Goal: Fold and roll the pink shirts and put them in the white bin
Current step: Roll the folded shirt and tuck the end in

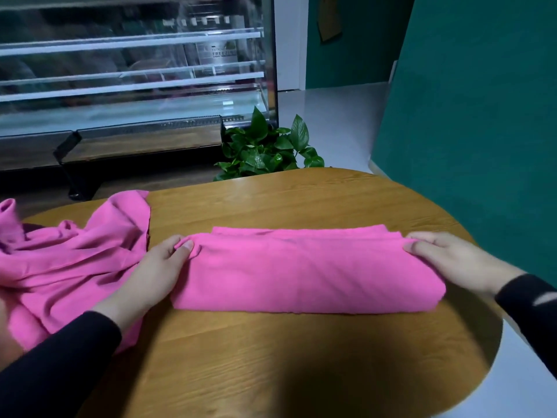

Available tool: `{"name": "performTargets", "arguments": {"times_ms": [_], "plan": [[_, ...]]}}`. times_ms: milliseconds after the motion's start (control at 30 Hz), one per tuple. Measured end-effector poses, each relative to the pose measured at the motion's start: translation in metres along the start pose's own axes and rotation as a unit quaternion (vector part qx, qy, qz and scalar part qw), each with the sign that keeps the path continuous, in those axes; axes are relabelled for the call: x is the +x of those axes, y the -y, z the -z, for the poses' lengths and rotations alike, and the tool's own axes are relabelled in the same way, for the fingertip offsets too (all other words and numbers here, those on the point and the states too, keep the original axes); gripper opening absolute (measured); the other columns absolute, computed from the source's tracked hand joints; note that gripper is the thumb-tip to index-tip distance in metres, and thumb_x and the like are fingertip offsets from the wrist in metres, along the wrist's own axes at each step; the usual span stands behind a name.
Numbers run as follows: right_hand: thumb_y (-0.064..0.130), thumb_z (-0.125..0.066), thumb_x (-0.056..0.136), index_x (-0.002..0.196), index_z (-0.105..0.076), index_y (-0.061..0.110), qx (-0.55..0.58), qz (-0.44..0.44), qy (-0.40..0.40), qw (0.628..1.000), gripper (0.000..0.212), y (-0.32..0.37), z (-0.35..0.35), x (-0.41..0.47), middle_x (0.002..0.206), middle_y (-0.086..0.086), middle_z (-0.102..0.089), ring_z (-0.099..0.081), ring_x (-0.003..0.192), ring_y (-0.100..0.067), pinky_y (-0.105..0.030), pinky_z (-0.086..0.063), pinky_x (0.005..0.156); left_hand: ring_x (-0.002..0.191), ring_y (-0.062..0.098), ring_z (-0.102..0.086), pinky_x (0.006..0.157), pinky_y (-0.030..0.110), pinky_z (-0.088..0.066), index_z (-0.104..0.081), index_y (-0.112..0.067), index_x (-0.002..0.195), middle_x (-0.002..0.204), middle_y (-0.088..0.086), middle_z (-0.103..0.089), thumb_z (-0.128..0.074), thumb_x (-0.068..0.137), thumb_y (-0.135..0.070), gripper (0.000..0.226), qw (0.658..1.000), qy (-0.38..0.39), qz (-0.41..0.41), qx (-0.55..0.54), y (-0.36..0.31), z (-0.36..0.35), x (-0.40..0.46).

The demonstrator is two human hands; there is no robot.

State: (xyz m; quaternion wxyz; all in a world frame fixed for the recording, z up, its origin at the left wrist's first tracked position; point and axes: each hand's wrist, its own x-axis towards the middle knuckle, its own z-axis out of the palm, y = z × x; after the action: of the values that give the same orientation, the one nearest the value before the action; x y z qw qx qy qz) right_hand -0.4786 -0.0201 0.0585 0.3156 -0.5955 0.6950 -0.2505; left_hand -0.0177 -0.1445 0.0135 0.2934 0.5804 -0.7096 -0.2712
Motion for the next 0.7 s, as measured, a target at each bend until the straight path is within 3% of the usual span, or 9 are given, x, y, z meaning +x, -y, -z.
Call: {"name": "performTargets", "arguments": {"times_ms": [67, 200, 267, 300, 400, 467, 533, 600, 700], "plan": [[0.034, -0.045, 0.105, 0.095, -0.072, 0.023, -0.047, -0.038, 0.039, 0.997, 0.031, -0.006, -0.001, 0.026, 0.09, -0.005, -0.074, -0.067, 0.088, -0.026, -0.04, -0.049, 0.085, 0.078, 0.028, -0.054, 0.07, 0.039, -0.035, -0.051, -0.011, 0.078, 0.073, 0.0, -0.056, -0.049, 0.104, -0.028, 0.031, 0.998, 0.034, 0.026, 0.052, 0.0, -0.01, 0.026], [0.035, -0.039, 0.108, 0.102, -0.064, 0.023, -0.079, -0.107, 0.087, 0.987, 0.029, -0.003, -0.006, 0.062, 0.071, -0.007, -0.065, -0.065, 0.054, -0.017, -0.026, -0.049, 0.046, 0.09, 0.033, -0.061, 0.076, 0.036, -0.041, -0.059, -0.012, 0.084, 0.089, 0.014, -0.067, -0.047, 0.105, -0.029, 0.029, 0.987, 0.06, 0.067, 0.131, 0.008, -0.025, 0.063], [0.037, -0.037, 0.108, 0.105, -0.062, 0.022, -0.122, -0.13, 0.099, 0.979, 0.029, -0.002, -0.009, 0.075, 0.072, -0.006, -0.065, -0.065, 0.051, -0.017, -0.026, -0.049, 0.042, 0.091, 0.034, -0.062, 0.078, 0.036, -0.043, -0.06, -0.012, 0.085, 0.095, 0.019, -0.069, -0.047, 0.105, -0.028, 0.029, 0.983, 0.066, 0.076, 0.151, 0.015, -0.03, 0.073], [0.038, -0.036, 0.108, 0.108, -0.062, 0.021, -0.169, -0.127, 0.094, 0.973, 0.032, -0.003, -0.012, 0.081, 0.08, -0.008, -0.068, -0.068, 0.059, -0.02, -0.028, -0.052, 0.047, 0.09, 0.033, -0.061, 0.076, 0.035, -0.042, -0.06, -0.013, 0.085, 0.097, 0.021, -0.069, -0.047, 0.105, -0.028, 0.028, 0.981, 0.07, 0.08, 0.161, 0.016, -0.032, 0.076], [0.045, -0.034, 0.106, 0.123, -0.062, 0.019, -0.319, -0.082, -0.017, 0.944, 0.042, -0.013, -0.025, 0.095, 0.111, -0.011, -0.071, -0.067, 0.094, -0.029, -0.037, -0.053, 0.079, 0.09, 0.035, -0.062, 0.073, 0.032, -0.039, -0.06, -0.014, 0.086, 0.102, 0.024, -0.07, -0.048, 0.104, -0.028, 0.026, 0.974, 0.082, 0.092, 0.191, 0.017, -0.037, 0.082], [0.052, -0.037, 0.104, 0.12, -0.063, 0.022, -0.356, -0.066, -0.119, 0.925, 0.042, -0.017, -0.035, 0.095, 0.101, -0.009, -0.072, -0.065, 0.087, -0.029, -0.036, -0.047, 0.07, 0.094, 0.038, -0.064, 0.073, 0.035, -0.043, -0.062, -0.013, 0.092, 0.102, 0.025, -0.07, -0.048, 0.103, -0.033, 0.027, 0.962, 0.075, 0.1, 0.243, 0.012, -0.037, 0.078], [0.052, -0.041, 0.103, 0.106, -0.062, 0.022, -0.373, -0.048, -0.171, 0.911, 0.036, -0.018, -0.041, 0.096, 0.086, -0.006, -0.068, -0.064, 0.081, -0.03, -0.034, -0.039, 0.064, 0.088, 0.04, -0.065, 0.072, 0.04, -0.049, -0.059, -0.015, 0.102, 0.095, 0.021, -0.07, -0.05, 0.101, -0.039, 0.025, 0.941, -0.028, 0.032, 0.335, 0.004, -0.032, 0.068], [0.049, -0.046, 0.102, 0.087, -0.054, 0.02, -0.321, 0.004, -0.205, 0.925, 0.033, -0.015, -0.043, 0.1, 0.077, -0.001, -0.059, -0.057, 0.074, -0.029, -0.035, -0.038, 0.064, 0.087, 0.037, -0.063, 0.073, 0.046, -0.052, -0.057, -0.017, 0.11, 0.096, 0.014, -0.067, -0.052, 0.099, -0.036, 0.023, 0.927, -0.131, -0.106, 0.334, -0.017, -0.033, 0.052], [0.046, -0.05, 0.1, 0.079, -0.049, 0.02, -0.215, 0.075, -0.184, 0.956, 0.033, -0.011, -0.036, 0.111, 0.077, 0.003, -0.055, -0.053, 0.073, -0.019, -0.034, -0.038, 0.062, 0.108, 0.022, -0.06, 0.092, 0.045, -0.049, -0.061, -0.022, 0.121, 0.117, 0.001, -0.066, -0.051, 0.099, -0.041, 0.03, 0.939, -0.038, -0.235, 0.249, -0.058, -0.062, 0.029]]}}
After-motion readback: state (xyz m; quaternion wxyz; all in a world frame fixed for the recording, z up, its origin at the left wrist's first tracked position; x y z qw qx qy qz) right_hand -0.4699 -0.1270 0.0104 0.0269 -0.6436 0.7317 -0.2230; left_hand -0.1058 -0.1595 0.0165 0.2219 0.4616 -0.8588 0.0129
